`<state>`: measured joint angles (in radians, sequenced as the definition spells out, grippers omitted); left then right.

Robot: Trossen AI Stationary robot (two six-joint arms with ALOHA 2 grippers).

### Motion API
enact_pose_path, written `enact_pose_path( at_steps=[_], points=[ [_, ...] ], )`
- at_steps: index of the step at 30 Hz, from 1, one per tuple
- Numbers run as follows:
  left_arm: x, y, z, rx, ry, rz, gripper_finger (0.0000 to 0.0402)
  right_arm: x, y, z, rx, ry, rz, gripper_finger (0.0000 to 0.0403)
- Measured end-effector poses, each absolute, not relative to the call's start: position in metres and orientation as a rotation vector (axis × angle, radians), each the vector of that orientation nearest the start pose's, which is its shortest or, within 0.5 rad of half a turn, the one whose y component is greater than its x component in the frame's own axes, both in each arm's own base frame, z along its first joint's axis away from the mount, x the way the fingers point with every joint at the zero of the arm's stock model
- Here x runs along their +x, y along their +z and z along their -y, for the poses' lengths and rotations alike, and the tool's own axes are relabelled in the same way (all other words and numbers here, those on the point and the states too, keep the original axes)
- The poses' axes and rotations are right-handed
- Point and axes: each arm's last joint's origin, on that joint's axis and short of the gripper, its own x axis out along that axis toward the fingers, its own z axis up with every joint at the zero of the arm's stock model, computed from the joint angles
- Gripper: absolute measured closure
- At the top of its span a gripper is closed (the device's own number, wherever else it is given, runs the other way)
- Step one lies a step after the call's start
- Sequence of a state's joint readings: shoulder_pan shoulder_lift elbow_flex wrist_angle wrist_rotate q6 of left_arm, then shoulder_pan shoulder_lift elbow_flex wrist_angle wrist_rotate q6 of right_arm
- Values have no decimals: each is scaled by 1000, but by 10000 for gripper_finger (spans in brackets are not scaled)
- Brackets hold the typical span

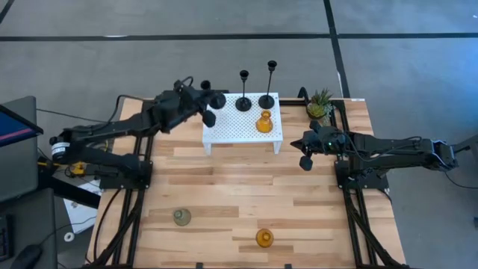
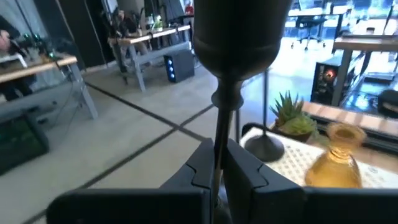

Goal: Pick & Place candle stick holders
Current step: Put the black candle holder on the shelf

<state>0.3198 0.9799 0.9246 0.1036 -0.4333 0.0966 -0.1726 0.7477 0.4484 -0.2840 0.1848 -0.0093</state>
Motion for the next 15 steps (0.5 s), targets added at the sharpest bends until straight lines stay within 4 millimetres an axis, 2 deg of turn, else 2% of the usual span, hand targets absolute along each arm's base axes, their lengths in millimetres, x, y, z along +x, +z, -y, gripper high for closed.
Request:
enact_pose_path(
  at_steps=[6, 15],
  points=[
    [205, 372, -109, 2, 694, -51, 388, 155, 215, 33, -11, -349, -587, 403],
    [226, 388, -147, -41, 738, -230, 388, 155, 215, 35, -5, -362, -587, 403]
  ],
)
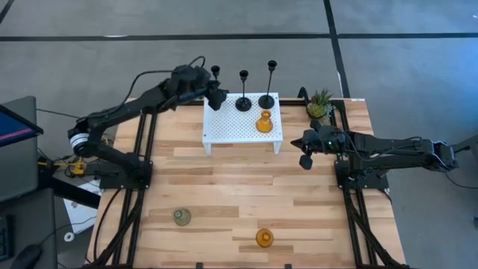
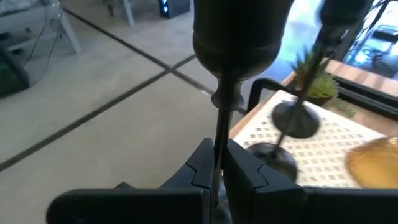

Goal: Pick & Place candle stick holders
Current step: Put the black candle holder on the shelf

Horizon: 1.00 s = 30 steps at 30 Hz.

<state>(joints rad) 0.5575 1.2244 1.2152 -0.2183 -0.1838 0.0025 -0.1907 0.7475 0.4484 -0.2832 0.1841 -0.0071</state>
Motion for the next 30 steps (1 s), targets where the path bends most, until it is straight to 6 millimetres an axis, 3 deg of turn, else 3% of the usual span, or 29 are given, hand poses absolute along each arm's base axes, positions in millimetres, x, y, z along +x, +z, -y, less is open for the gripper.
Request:
enact_pose_path(
  at_steps=[13, 30],
  points=[
    [232, 387, -154, -60, 689, -247, 387, 155, 215, 36, -5, -364, -587, 403],
    [247, 369, -162, -50, 677, -326, 387, 155, 215, 35, -5, -364, -587, 403]
  ],
)
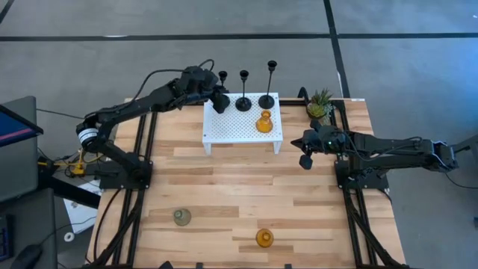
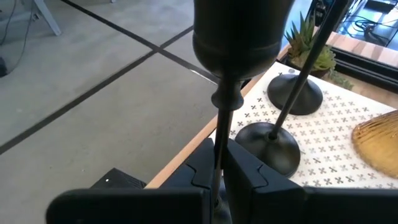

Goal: Pick & Place candle stick holders
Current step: Put the black candle holder on the shelf

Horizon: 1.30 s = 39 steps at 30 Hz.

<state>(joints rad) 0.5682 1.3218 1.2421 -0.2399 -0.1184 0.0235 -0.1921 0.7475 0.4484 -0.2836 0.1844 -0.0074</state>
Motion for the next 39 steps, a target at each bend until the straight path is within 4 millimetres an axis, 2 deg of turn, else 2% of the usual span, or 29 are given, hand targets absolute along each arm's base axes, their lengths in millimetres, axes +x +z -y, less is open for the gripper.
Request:
enact_pose_path(
  at_steps=[8, 19, 30, 39],
  points=[
    [246, 350, -162, -48, 680, -312, 387, 155, 215, 35, -5, -363, -588, 403],
    [244, 347, -162, -41, 686, -287, 385, 155, 215, 35, -5, -364, -588, 403],
    [244, 347, -162, -48, 687, -284, 343, 155, 215, 35, -5, -364, -588, 403],
    [242, 347, -164, -38, 755, -287, 316, 155, 215, 35, -5, -364, -588, 403]
  ],
)
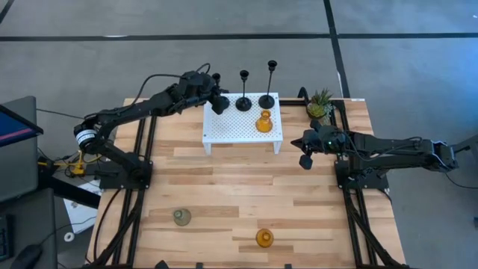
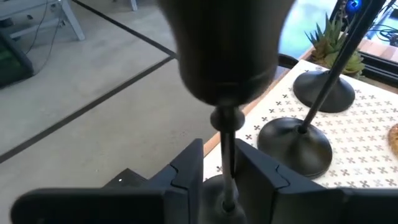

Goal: Pick & Place candle stick holders
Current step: Put the black candle holder on the shelf, then put the clear candle holder on the shelf

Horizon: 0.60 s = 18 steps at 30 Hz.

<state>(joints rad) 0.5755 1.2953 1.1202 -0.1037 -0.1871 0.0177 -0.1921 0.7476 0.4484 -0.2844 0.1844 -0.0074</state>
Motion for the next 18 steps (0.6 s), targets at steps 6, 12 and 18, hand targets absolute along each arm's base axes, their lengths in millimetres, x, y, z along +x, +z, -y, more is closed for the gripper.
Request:
enact_pose_path(
  at_steps=[6, 12, 18],
  points=[
    [244, 347, -162, -44, 704, -285, 289, 155, 215, 35, -5, -364, -588, 403],
    [244, 348, -162, -44, 700, -281, 257, 155, 215, 35, -5, -364, -588, 403],
    [244, 348, -162, -43, 700, -275, 224, 155, 215, 35, -5, -364, -588, 403]
  ],
)
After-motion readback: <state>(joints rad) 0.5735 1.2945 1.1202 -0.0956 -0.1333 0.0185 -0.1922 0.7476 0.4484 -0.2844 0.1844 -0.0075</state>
